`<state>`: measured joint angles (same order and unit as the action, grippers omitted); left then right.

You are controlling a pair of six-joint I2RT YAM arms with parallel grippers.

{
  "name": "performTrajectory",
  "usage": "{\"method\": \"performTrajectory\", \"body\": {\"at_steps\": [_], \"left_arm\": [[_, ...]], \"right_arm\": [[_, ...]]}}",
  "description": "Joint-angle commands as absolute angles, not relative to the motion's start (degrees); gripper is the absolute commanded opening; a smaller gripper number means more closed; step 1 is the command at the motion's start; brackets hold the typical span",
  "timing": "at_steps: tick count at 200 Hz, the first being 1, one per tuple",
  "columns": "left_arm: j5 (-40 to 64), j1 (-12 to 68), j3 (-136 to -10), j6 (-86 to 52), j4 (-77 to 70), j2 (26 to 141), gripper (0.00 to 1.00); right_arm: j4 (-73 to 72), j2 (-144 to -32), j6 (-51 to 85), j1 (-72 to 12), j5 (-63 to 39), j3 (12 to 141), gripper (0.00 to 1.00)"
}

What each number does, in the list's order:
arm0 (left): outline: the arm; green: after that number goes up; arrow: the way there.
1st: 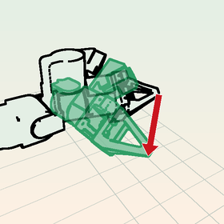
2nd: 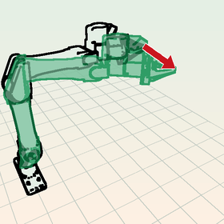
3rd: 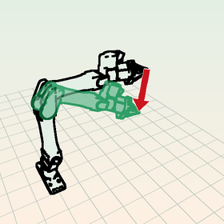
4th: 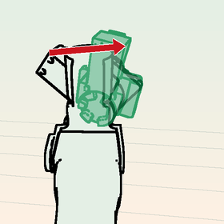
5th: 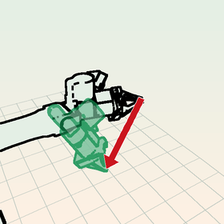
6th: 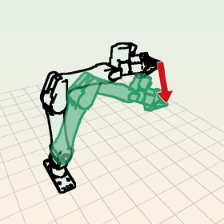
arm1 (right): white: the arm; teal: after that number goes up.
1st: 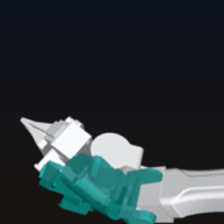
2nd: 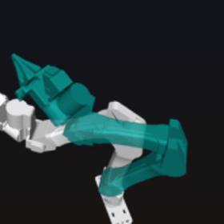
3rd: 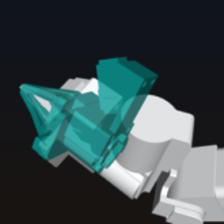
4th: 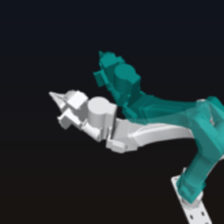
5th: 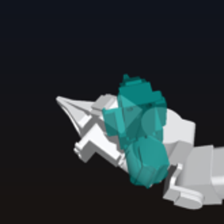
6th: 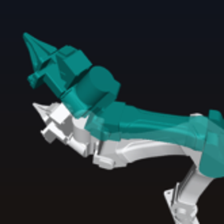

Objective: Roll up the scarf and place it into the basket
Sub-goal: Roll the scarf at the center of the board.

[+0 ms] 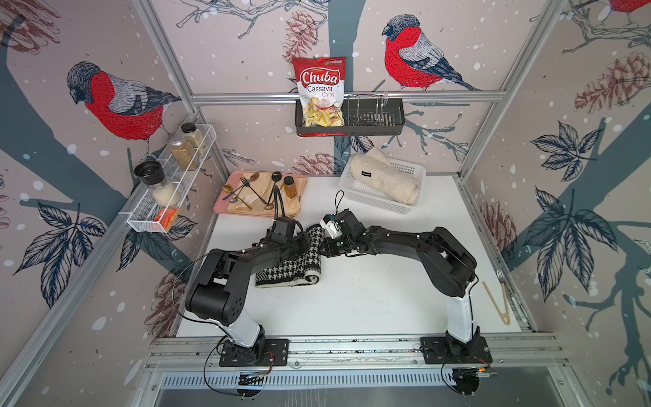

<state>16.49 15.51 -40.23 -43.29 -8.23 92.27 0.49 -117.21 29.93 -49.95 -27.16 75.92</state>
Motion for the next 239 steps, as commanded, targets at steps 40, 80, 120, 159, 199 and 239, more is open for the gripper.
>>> {"method": "performTrajectory", "body": {"at_steps": [40,80,120,159,199,239], "left_arm": [[15.19,13.33,-39.15,-43.38,-4.02,86.99,0.06],[9.77,11.97,-42.24,-41.95,4.85,83.99,0.08],[5.45,10.47,-42.92,-41.73,9.66,83.13,0.08],[4.44,7.43,-39.98,-41.79,8.7,85.44,0.08],[6.22,7.03,-38.77,-41.48,6.28,88.6,0.08],[8.55,6.68,-36.54,-42.26,3.39,90.16,0.08]], "right_arm": [[-1.69,-118.61,29.88,-50.8,-28.66,77.78,0.14],[-1.41,-118.65,29.78,-50.62,-28.56,78.27,0.14],[-0.62,-119.24,29.41,-50.75,-28.57,79.75,0.14],[0.75,-120.85,28.79,-51.23,-28.92,82.35,0.14],[2.4,-123.28,28.34,-51.85,-29.6,85.94,0.14],[3.66,-125.17,28.02,-52.55,-30.0,89.35,0.14]]}}
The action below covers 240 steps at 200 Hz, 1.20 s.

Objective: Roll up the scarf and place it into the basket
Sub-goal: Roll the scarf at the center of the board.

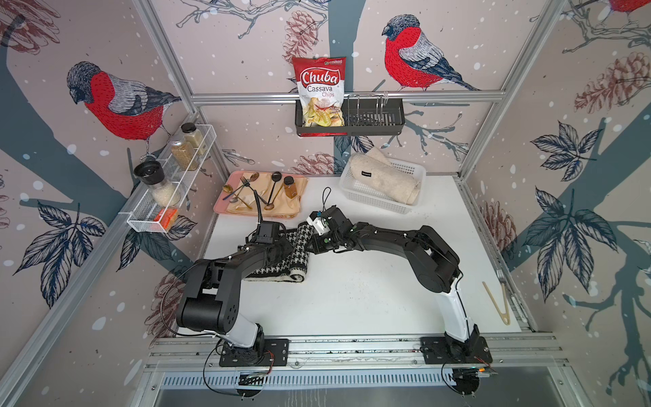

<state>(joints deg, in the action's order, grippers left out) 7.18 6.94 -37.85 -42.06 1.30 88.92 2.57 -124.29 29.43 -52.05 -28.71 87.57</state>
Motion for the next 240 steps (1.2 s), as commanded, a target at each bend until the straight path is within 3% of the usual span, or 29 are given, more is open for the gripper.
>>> {"method": "performTrajectory", "body": {"at_steps": [1,63,136,240], "left_arm": [[8.58,6.68,-36.51,-42.31,3.32,90.21,0.08],[14.3,6.46,-34.08,-43.72,-0.4,91.58,0.07],[13.8,6.5,-34.55,-43.63,0.9,90.56,0.07],[9.25,3.5,-40.46,-40.75,12.39,80.99,0.08]], "right_arm": [[3.68,-125.25,27.98,-52.51,-30.03,89.41,0.14],[5.3,-129.34,27.66,-52.51,-30.48,94.2,0.14],[12.52,-136.13,26.65,-52.02,-27.97,102.41,0.11],[22.84,-140.35,22.57,-52.43,-20.01,99.53,0.1]]}}
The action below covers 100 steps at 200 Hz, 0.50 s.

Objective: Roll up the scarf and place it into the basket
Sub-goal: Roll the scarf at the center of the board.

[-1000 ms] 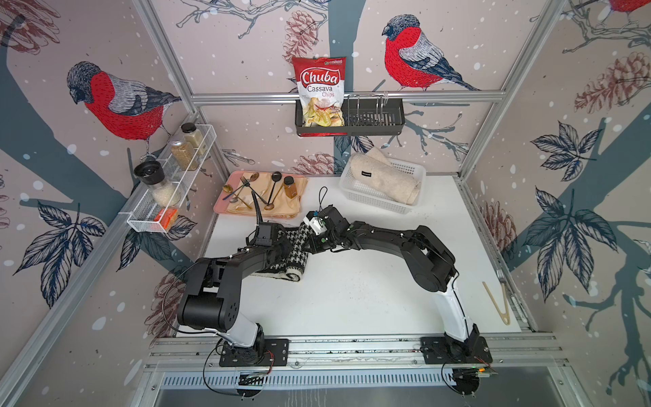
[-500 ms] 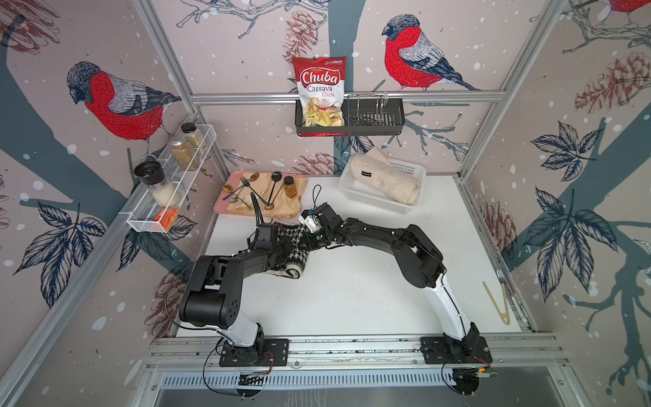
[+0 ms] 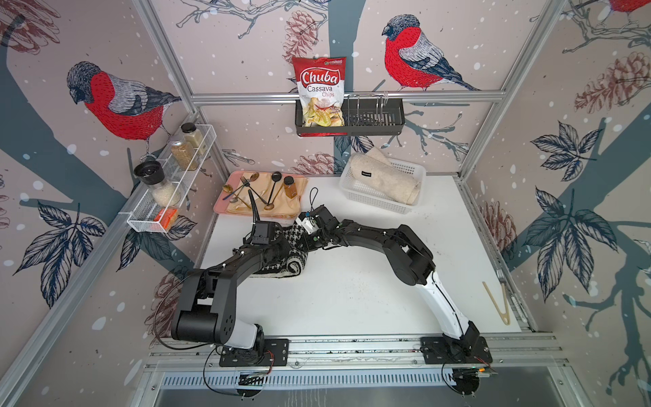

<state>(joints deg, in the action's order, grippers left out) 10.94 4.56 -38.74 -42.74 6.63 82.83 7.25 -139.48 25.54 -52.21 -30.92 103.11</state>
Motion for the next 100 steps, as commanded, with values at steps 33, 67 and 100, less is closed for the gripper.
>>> {"method": "performTrajectory", "body": {"at_steps": [33,67,100], "left_arm": [[16.17,3.56,-41.78,-39.58,9.55,80.24,0.08],[22.17,8.21,-44.18,-39.22,6.45,82.4,0.08],[26.99,15.72,-46.35,-41.26,0.59,86.03,0.06]], "right_arm": [[22.59,-133.62,19.69,-51.36,-18.06,88.24,0.1],[23.7,-126.34,17.04,-50.49,-16.51,78.8,0.11],[25.37,-120.88,16.58,-50.62,-14.71,73.35,0.11]]}}
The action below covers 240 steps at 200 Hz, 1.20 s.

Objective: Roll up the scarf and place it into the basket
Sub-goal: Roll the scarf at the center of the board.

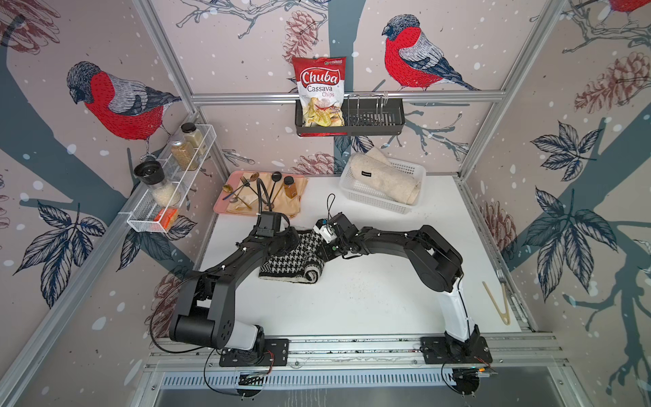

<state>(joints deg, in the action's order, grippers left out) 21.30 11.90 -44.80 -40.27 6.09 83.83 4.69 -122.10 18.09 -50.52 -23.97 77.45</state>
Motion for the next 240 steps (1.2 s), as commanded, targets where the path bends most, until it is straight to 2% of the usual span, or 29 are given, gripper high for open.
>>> {"method": "performTrajectory", "body": {"at_steps": [1,56,119,203,240], "left_arm": [[26.99,15.9,-46.47,-41.26,0.56,86.17,0.05],[26.18,21.4,-49.59,-42.83,0.4,90.35,0.04],[24.7,23.86,-48.35,-43.16,1.01,89.47,0.0],[23.38,24.96,-47.81,-41.43,1.44,92.11,0.0],[19.02,24.96,-47.16,-40.98,2.7,94.93,0.0]], "right_arm": [[25.34,-120.73,16.55,-50.58,-14.65,73.19,0.12],[25.87,-117.62,16.87,-49.93,-12.95,69.89,0.12],[27.13,-116.18,15.69,-47.4,-11.07,68.55,0.12],[27.23,-116.36,15.75,-47.59,-11.56,72.11,0.12],[24.91,-111.17,18.19,-46.4,-11.57,70.01,0.2]]}}
